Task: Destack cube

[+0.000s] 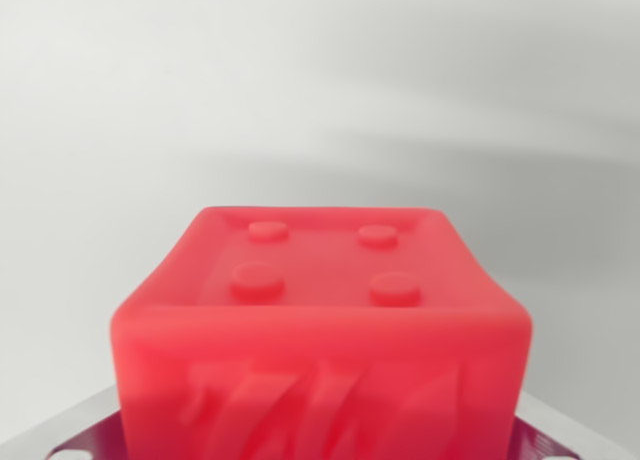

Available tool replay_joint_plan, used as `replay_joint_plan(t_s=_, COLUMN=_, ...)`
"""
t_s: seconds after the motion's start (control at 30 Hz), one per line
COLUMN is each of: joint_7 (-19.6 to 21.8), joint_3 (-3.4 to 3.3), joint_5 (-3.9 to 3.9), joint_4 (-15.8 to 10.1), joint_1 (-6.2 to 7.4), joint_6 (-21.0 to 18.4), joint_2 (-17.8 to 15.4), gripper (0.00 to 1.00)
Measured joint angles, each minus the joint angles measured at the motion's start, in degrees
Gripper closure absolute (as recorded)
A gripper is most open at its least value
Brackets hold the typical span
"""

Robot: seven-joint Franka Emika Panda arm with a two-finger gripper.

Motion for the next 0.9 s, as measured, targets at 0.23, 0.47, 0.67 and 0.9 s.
replay_joint_plan(t_s=0.23, joint_7=5.28, joint_3=0.42, joint_5=0.36, joint_4=2.09, joint_1=0.7, joint_6=-0.74, joint_2=1.35, gripper=1.0)
replay_joint_plan(t_s=0.47, joint_7=9.97, joint_3=0.69, joint_5=0.63, joint_4=4.07, joint_1=1.37, joint_6=-1.52, joint_2=2.55, gripper=1.0)
replay_joint_plan(t_s=0.67, joint_7=12.04, joint_3=0.83, joint_5=1.11, joint_4=5.08, joint_1=1.78, joint_6=-1.46, joint_2=3.76, gripper=1.0)
replay_joint_plan(t_s=0.9, joint_7=11.71, joint_3=0.98, joint_5=2.17, joint_4=5.05, joint_1=1.78, joint_6=1.81, joint_2=7.56, gripper=1.0)
